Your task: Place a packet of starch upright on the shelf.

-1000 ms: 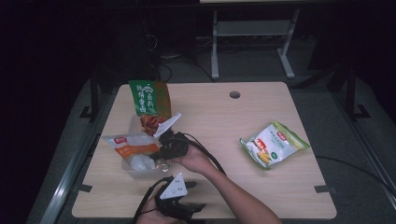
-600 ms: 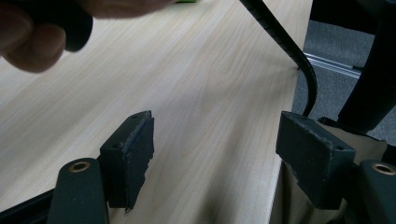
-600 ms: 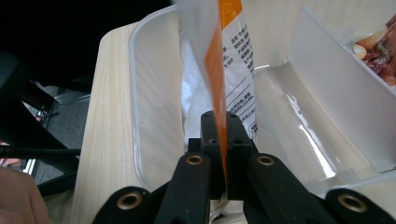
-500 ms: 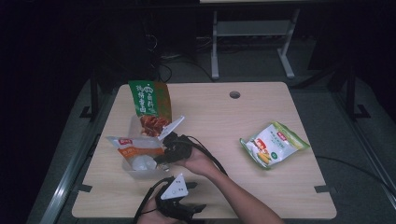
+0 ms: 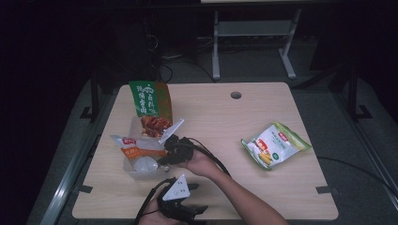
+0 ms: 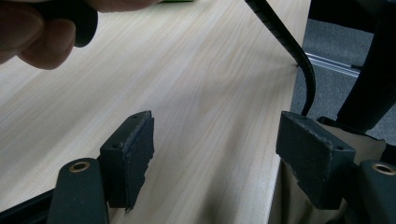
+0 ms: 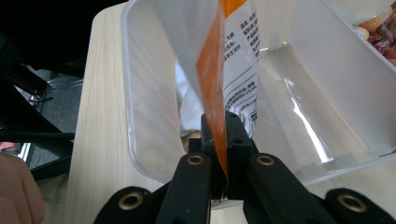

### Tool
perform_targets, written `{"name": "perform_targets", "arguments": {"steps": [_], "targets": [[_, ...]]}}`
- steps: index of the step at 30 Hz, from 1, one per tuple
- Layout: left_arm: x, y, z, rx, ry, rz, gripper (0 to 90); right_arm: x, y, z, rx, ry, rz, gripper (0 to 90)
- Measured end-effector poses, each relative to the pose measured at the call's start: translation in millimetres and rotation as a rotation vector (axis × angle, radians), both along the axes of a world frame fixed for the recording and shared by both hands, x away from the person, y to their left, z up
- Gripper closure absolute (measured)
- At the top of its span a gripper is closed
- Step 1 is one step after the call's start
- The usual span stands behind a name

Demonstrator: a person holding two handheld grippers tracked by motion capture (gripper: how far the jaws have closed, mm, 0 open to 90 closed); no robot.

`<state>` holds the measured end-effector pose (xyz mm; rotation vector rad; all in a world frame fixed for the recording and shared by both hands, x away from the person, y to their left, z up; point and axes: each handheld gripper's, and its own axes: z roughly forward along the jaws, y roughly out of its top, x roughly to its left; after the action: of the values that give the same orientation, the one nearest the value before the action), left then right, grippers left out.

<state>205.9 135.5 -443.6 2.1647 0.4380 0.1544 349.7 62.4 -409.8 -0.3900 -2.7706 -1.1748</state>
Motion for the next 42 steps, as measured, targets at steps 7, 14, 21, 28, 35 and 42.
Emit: {"name": "perform_targets", "arguments": {"steps": [7, 14, 21, 28, 35, 42], "targets": [[-0.6, -0.3, 0.0, -0.005, 0.005, 0.002, 27.4, 1.1, -4.1, 3.9, 0.007, 0.05, -0.005, 78.8], [0.1, -2.0, -0.6, 0.001, 0.006, -0.005, 27.4, -3.4, -5.6, 1.3, -0.026, 0.014, 0.004, 90.0], [-0.7, -3.6, -1.2, 0.005, 0.007, -0.01, 27.4, -3.9, -4.4, -0.4, -0.042, 0.005, 0.006, 89.5], [0.2, -2.0, -1.1, -0.004, 0.021, 0.007, 27.3, -2.6, -20.2, 11.5, 0.047, 0.038, -0.015, 71.5], [3.4, 0.1, 0.1, -0.007, 0.023, 0.023, 27.0, -1.4, -55.0, 23.5, 0.101, 0.025, -0.083, 60.5], [7.3, 1.1, 1.1, 0.0, 0.014, 0.026, 26.8, -2.8, -90.9, 27.6, 0.11, 0.016, -0.15, 54.3]]}}
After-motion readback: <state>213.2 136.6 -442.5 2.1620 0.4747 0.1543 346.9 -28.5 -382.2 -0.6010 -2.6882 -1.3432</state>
